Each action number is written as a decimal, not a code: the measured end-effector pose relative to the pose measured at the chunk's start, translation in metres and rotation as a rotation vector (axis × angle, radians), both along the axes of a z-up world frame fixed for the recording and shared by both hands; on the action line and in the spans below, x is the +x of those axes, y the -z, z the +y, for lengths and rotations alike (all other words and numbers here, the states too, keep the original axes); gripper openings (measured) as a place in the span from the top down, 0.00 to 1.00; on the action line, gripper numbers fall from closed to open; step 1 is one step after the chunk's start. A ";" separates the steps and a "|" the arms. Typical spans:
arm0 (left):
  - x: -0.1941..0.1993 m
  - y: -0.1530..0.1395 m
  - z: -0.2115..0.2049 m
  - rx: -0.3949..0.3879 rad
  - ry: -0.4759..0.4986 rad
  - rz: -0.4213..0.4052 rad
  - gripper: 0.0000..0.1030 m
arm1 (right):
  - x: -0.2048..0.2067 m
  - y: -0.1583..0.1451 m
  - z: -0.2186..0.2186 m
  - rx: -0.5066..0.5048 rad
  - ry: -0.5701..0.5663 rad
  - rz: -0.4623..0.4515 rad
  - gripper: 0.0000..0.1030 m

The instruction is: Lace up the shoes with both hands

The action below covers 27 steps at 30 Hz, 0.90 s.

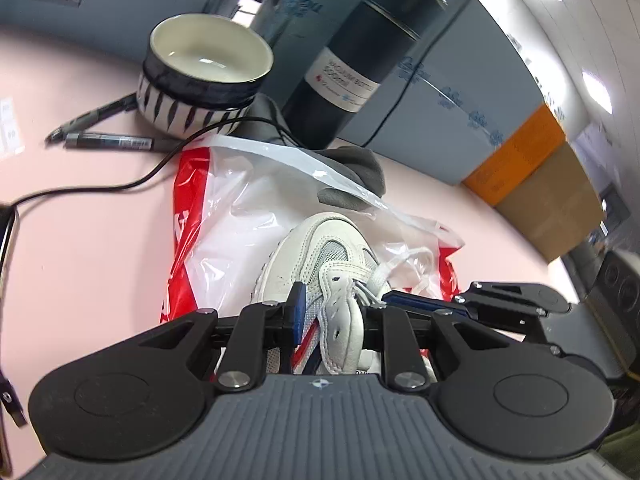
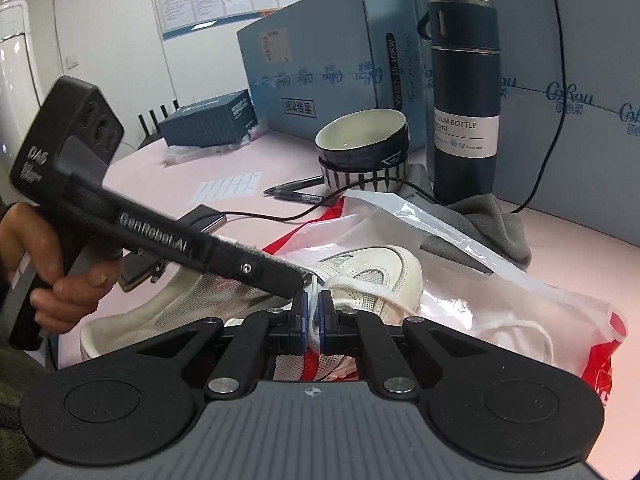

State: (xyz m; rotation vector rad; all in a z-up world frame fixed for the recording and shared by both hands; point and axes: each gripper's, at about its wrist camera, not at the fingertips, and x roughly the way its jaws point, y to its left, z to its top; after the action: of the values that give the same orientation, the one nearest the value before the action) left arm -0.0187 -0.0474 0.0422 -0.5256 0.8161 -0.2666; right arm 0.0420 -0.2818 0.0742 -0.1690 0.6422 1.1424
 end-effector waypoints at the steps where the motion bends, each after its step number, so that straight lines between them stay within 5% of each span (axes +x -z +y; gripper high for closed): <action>1: 0.000 0.000 0.000 -0.003 -0.002 0.003 0.83 | 0.001 0.000 0.001 0.000 -0.004 0.001 0.96; 4: 0.000 -0.001 -0.001 -0.003 -0.008 0.011 0.83 | 0.001 0.000 0.002 -0.013 -0.014 -0.003 0.96; 10: 0.003 0.007 0.013 -0.125 -0.061 0.066 0.83 | 0.000 0.002 0.005 -0.024 -0.023 -0.026 0.96; 14: 0.002 0.006 0.011 -0.114 -0.059 0.067 0.82 | -0.007 0.004 0.008 -0.048 -0.052 -0.101 0.96; 22: 0.001 0.005 0.009 -0.099 -0.061 0.066 0.82 | -0.005 -0.009 0.024 -0.157 -0.073 -0.090 0.93; 27: 0.000 0.003 0.010 -0.095 -0.060 0.069 0.82 | -0.005 -0.008 0.019 -0.138 -0.079 -0.108 0.97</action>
State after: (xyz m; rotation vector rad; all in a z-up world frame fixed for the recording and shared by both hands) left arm -0.0192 -0.0372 0.0394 -0.6508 0.8558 -0.2335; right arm 0.0373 -0.2629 0.0827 -0.3744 0.6227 1.1572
